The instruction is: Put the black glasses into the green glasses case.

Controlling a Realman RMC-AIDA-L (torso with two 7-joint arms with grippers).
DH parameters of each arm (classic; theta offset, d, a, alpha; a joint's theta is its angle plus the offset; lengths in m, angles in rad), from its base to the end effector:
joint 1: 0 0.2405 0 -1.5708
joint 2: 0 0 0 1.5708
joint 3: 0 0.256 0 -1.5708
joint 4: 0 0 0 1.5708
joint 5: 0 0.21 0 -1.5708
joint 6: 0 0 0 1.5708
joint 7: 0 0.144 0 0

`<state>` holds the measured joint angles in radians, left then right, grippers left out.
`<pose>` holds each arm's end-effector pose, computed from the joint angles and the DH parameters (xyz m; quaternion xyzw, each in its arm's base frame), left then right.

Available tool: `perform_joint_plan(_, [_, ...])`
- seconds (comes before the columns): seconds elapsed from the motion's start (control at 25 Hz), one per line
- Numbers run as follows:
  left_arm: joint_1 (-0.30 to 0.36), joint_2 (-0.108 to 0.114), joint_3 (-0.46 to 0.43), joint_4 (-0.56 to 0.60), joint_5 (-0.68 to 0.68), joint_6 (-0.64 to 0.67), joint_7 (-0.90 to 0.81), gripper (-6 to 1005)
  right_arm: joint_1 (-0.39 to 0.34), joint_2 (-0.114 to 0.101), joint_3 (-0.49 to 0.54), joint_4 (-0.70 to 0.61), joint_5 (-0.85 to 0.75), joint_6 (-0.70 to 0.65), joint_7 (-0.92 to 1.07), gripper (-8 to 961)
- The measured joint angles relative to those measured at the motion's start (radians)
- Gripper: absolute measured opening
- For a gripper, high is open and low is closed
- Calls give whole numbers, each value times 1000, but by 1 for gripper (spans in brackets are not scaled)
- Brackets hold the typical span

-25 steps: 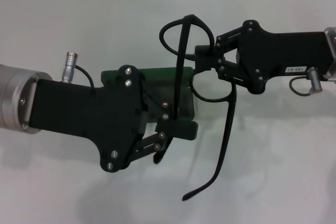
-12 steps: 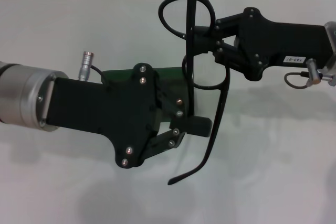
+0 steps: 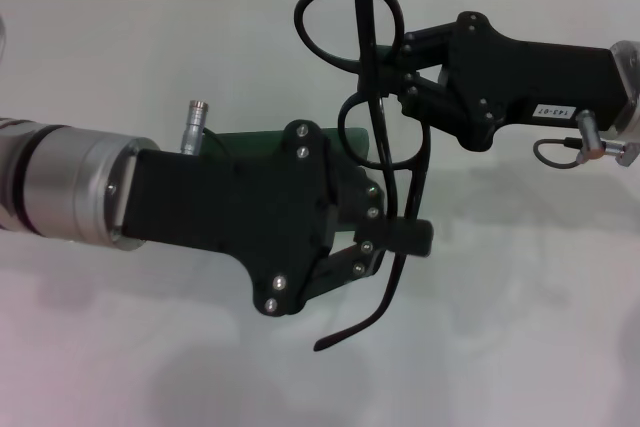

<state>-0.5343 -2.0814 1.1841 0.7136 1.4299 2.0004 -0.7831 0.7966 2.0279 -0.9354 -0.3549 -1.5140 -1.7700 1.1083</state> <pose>-0.1579 0.2708 -0.0020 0.8612 -0.2314 0.4519 0.0233 0.1431 0.3473 -0.0106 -0.9013 0.0152 0.4329 0.0002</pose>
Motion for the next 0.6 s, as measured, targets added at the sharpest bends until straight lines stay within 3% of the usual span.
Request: perform_joint_plan(0.6, [-3, -11, 5, -6, -22, -107, 4, -2, 0, 0, -14, 5, 12, 3, -1, 96])
